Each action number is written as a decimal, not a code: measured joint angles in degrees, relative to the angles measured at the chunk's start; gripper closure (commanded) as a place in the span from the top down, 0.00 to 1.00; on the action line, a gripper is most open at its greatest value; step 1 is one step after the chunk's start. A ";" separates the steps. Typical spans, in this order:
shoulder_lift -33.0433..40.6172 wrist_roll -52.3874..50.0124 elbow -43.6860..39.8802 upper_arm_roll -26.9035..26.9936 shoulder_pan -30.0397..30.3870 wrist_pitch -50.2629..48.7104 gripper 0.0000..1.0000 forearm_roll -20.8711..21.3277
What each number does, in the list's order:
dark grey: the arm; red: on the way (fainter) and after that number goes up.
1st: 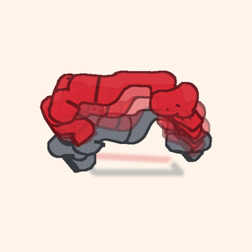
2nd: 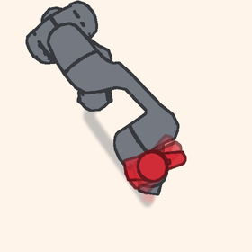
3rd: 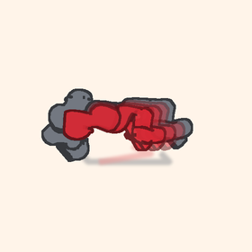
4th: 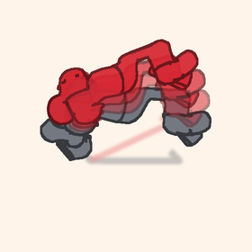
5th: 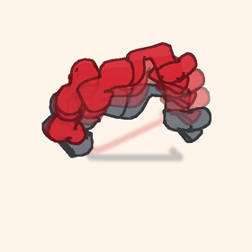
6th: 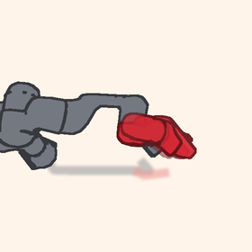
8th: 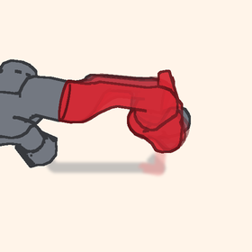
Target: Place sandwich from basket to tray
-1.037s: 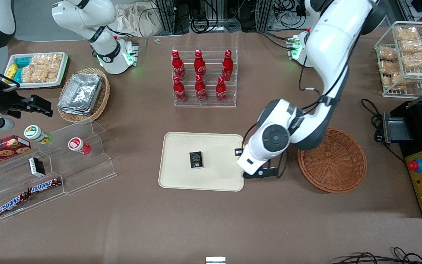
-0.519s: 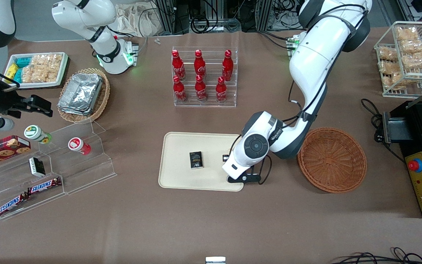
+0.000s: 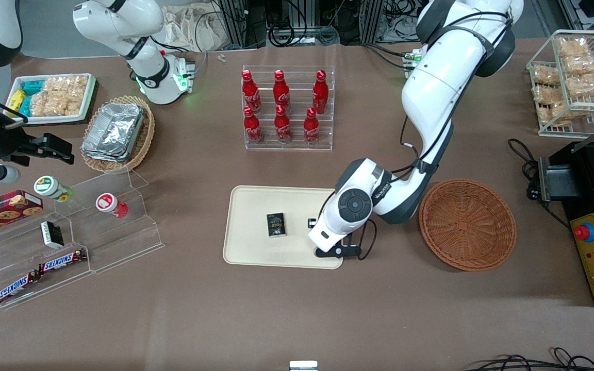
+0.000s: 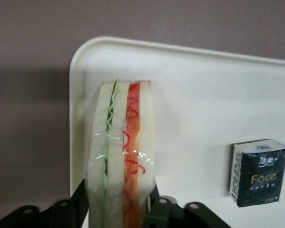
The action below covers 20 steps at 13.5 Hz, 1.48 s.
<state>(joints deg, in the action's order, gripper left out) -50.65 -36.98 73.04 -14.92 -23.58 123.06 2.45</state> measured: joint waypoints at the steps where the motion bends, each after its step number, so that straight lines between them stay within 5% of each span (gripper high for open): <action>1: 0.39 0.00 -0.75 0.05 0.08 -0.05 1.00 0.00; 5: 6.79 0.01 -3.11 1.22 2.41 -11.46 1.00 0.34; 10: 20.59 1.25 -1.69 1.61 13.52 -26.11 1.00 0.26; 17: 42.88 24.39 20.66 7.49 21.11 -27.61 1.00 -0.25; 20: 46.52 26.93 24.19 8.71 22.02 -28.63 1.00 -0.22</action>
<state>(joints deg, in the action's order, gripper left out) -4.13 -10.04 97.23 -6.21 -1.56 94.44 2.23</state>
